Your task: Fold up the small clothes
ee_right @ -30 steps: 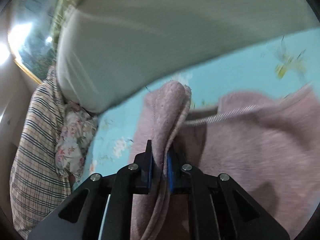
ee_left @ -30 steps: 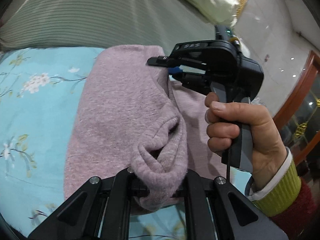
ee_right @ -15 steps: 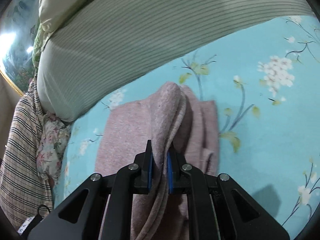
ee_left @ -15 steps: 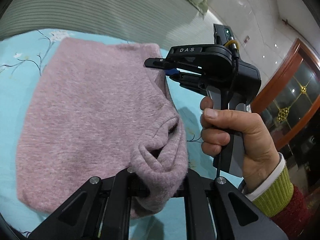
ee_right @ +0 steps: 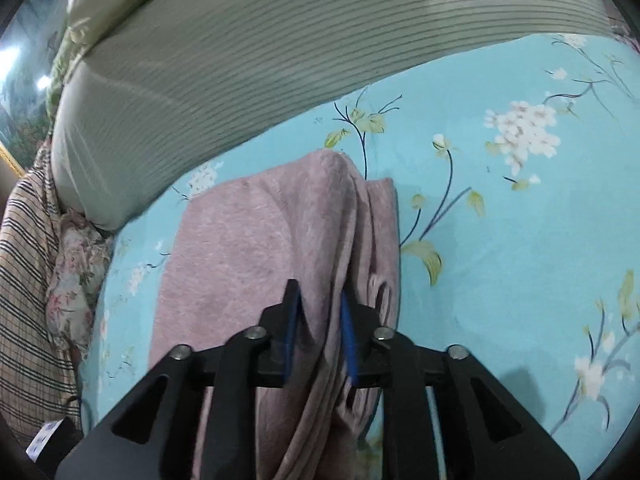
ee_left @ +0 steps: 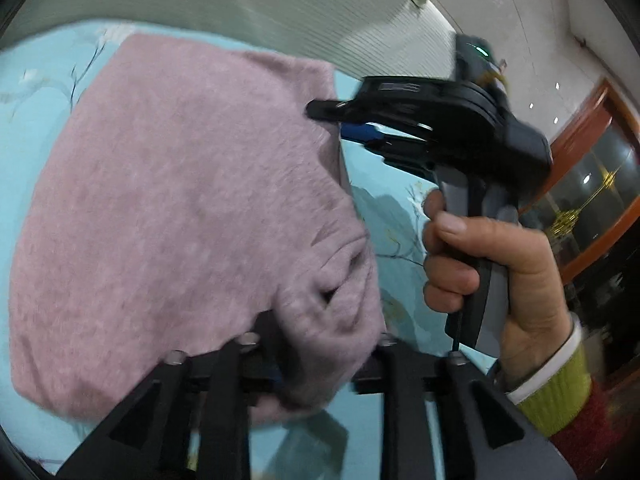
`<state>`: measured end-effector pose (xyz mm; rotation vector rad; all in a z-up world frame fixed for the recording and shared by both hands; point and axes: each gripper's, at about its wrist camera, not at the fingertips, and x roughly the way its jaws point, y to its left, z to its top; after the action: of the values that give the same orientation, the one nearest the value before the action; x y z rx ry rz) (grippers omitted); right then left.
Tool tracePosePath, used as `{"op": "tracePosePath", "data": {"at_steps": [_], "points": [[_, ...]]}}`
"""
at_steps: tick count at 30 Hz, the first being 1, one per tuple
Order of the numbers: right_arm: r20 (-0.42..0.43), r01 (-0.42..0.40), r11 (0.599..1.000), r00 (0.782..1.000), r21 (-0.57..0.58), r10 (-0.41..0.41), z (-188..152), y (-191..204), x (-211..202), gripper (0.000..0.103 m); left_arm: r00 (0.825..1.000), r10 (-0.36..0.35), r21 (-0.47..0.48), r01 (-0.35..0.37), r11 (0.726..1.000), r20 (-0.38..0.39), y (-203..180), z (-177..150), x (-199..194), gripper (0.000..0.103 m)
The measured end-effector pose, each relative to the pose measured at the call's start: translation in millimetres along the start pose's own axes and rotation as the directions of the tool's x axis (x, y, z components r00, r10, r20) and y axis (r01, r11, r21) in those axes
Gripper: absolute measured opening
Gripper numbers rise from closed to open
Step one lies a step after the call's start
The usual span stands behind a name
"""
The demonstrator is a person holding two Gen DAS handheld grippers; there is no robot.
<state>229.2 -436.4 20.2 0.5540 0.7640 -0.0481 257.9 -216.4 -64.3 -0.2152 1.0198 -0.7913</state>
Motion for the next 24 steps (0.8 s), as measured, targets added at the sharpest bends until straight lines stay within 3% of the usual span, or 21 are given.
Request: {"op": "tracePosePath", "data": {"at_steps": [1, 2, 3, 6, 10, 13, 16, 24], "points": [[0.015, -0.003, 1.0, 1.0, -0.003, 0.003, -5, 1, -6, 0.069, 1.0, -0.019, -0.018, 0.019, 1.0, 0.004, 6, -1, -9, 0.056], [0.034, -0.006, 1.0, 0.999, -0.007, 0.006, -12, 2, -13, 0.078, 1.0, -0.024, -0.022, 0.024, 0.999, 0.012, 9, -2, -16, 0.061], [0.046, -0.008, 1.0, 0.999, -0.011, 0.008, -19, 1, -18, 0.079, 0.999, -0.024, -0.021, 0.024, 0.999, 0.021, 11, -4, -23, 0.065], [0.017, -0.017, 1.0, 1.0, 0.014, 0.017, -38, -7, -24, 0.079, 0.999, -0.022, -0.003, 0.023, 1.0, 0.045, 21, -7, -50, 0.07], [-0.02, -0.056, 0.998, 0.998, 0.034, 0.057, -53, -13, -24, 0.079, 0.995, 0.038, -0.03, -0.035, 0.999, 0.088, 49, -2, -78, 0.081], [-0.043, -0.066, 0.997, 0.997, 0.035, 0.067, -55, -14, -18, 0.079, 0.993, 0.082, -0.081, -0.075, 0.994, 0.09, 79, 14, -79, 0.081], [-0.053, -0.093, 0.995, 0.994, 0.048, 0.095, -51, -14, -12, 0.079, 0.996, 0.065, -0.116, -0.057, 0.992, 0.064, 100, 27, -84, 0.081], [-0.085, -0.146, 0.984, 0.984, 0.098, 0.154, -34, -21, 19, 0.079, 0.999, 0.036, -0.18, -0.041, 0.983, -0.03, 135, 71, -24, 0.081]]}}
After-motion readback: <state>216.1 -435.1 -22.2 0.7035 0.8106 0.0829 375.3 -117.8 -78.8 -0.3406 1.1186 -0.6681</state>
